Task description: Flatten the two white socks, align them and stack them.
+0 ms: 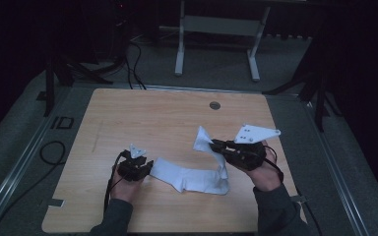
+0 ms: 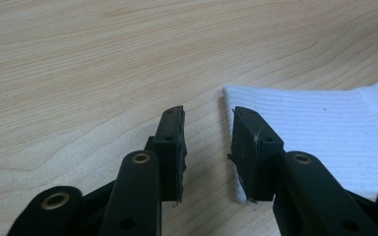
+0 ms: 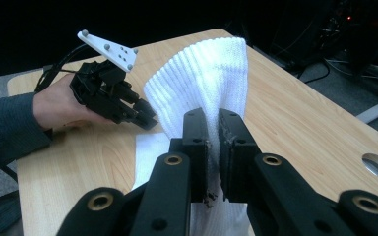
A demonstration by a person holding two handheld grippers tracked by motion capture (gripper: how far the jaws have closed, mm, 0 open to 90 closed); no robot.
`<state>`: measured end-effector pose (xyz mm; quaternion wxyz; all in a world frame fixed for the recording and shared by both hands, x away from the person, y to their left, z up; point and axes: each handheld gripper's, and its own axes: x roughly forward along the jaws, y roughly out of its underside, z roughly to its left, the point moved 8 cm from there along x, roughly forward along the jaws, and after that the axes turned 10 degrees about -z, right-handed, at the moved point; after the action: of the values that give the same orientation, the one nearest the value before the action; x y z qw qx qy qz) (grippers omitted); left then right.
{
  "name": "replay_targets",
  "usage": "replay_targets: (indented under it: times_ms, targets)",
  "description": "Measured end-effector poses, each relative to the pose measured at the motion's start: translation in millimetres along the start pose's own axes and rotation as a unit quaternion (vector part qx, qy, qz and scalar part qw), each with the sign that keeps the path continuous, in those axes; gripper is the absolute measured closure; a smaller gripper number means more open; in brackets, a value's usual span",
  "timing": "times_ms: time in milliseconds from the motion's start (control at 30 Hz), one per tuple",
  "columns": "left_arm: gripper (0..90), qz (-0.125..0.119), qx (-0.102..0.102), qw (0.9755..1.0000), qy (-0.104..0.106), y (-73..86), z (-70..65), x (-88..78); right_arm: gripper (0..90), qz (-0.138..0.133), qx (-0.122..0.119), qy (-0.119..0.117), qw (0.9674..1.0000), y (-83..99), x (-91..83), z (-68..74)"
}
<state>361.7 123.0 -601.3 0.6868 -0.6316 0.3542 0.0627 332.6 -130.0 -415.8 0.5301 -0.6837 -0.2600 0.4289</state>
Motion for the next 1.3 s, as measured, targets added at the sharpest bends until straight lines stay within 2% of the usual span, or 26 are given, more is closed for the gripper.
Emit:
replay_targets:
  times_ms: [133,233,400,500,533,633,833,1067,1300]
  targets:
    - [65.5,0.002,0.002,1.0,0.0,0.4,-0.5,0.6,82.5,-0.002,-0.002,0.002,1.0,-1.6,-8.8,0.2]
    - [65.5,0.002,0.003,1.0,0.0,0.3,-1.2,1.1,82.5,0.001,-0.002,-0.002,1.0,1.5,-2.8,2.9]
    - [65.5,0.001,0.003,1.0,0.0,-0.1,-1.2,0.7,82.6,0.02,0.015,-0.024,0.9994,25.6,34.3,17.3]
    - [65.5,0.0,0.001,1.0,0.0,-0.2,-0.5,0.1,82.6,0.024,0.036,-0.029,0.9986,39.4,56.6,23.0]
    - [65.5,0.0,0.0,1.0,0.0,-0.3,-0.2,-0.2,82.6,0.024,0.036,-0.029,0.9986,39.4,56.6,23.0]
    - [65.5,0.001,0.002,1.0,0.0,-0.4,1.0,-0.8,82.7,0.024,0.055,-0.029,0.9978,44.6,71.9,25.2]
    - [65.5,0.0,0.001,1.0,0.0,-1.0,1.5,-1.9,82.7,0.022,0.064,-0.032,0.9972,45.0,90.7,27.8]
    - [66.0,0.001,0.0,1.0,0.0,-0.8,2.1,-3.1,82.6,0.052,0.058,-0.021,0.9967,61.7,110.8,30.3]
    - [67.2,-0.004,-0.005,1.0,0.001,-1.6,2.5,-4.3,82.6,0.1,0.067,-0.022,0.9925,85.8,134.5,38.2]
